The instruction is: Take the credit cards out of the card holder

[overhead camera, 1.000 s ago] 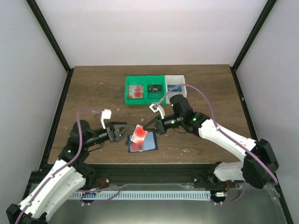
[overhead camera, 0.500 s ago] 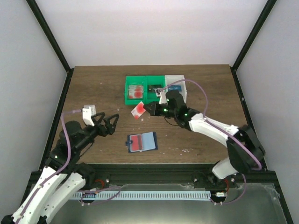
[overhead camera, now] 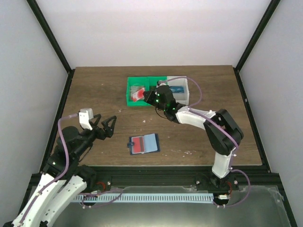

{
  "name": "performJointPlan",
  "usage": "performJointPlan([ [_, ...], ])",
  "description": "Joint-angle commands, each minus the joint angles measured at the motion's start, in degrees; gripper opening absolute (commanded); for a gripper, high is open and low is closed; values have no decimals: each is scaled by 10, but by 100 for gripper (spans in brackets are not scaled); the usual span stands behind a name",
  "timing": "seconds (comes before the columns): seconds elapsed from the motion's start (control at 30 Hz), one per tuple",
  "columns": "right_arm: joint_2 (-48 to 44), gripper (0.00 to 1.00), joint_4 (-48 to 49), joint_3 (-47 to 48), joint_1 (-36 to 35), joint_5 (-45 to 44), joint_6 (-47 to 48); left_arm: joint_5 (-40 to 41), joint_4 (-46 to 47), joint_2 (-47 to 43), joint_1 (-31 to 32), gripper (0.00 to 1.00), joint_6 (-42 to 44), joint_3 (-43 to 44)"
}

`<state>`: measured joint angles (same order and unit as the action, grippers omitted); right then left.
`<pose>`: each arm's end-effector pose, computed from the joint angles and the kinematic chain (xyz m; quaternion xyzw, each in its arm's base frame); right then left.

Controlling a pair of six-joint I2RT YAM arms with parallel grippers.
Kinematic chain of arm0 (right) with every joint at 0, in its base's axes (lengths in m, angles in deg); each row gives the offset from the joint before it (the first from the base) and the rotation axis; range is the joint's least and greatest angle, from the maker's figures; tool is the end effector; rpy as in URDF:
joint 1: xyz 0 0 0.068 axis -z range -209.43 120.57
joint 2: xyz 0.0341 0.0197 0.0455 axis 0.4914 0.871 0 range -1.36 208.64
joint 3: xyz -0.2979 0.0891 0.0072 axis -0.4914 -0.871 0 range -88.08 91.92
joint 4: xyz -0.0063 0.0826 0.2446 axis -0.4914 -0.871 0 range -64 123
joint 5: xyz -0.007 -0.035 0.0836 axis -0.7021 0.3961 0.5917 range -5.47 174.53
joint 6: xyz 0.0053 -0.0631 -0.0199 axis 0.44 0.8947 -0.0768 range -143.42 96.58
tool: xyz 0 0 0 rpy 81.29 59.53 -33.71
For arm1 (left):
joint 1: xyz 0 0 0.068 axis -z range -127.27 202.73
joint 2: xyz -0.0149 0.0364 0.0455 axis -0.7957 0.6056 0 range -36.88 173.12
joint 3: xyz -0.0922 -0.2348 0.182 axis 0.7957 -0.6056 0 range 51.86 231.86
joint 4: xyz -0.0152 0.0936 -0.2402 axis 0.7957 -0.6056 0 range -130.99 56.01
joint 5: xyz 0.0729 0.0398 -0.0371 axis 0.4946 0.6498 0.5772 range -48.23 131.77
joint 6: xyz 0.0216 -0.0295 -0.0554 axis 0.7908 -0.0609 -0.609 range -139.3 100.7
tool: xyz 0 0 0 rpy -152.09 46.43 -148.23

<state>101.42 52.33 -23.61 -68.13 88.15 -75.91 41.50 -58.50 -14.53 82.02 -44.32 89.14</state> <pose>0.3361 0.2737 0.2655 0.0795 0.8099 0.4327 0.3879 0.0716 -0.0405 0.3280 0.0300 0.7631 -0.2963 0.5736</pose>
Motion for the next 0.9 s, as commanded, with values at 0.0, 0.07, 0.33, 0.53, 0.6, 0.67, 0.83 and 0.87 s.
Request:
performJointPlan([
  [0.0,48,1,47,42,4,-75,-45,6,-1,-5,0,100,11,-8],
  [0.07,66,1,69,46,5,-87,-60,7,-1,-4,0,100,12,-8],
  [0.33,162,0,61,122,5,-88,-83,7,-2,-15,0,100,11,-9],
  [0.53,182,1,65,141,5,-120,-93,3,0,-16,1,100,13,-10],
  [0.6,190,0,58,153,5,-130,-92,2,0,-15,1,100,13,-10],
  [0.67,200,1,48,168,5,-137,-89,3,0,-16,1,100,13,-10],
  [0.83,235,1,31,208,4,-134,-86,2,0,-18,0,100,13,-11],
  [0.87,242,1,26,218,4,-132,-86,2,0,-18,0,100,13,-12],
])
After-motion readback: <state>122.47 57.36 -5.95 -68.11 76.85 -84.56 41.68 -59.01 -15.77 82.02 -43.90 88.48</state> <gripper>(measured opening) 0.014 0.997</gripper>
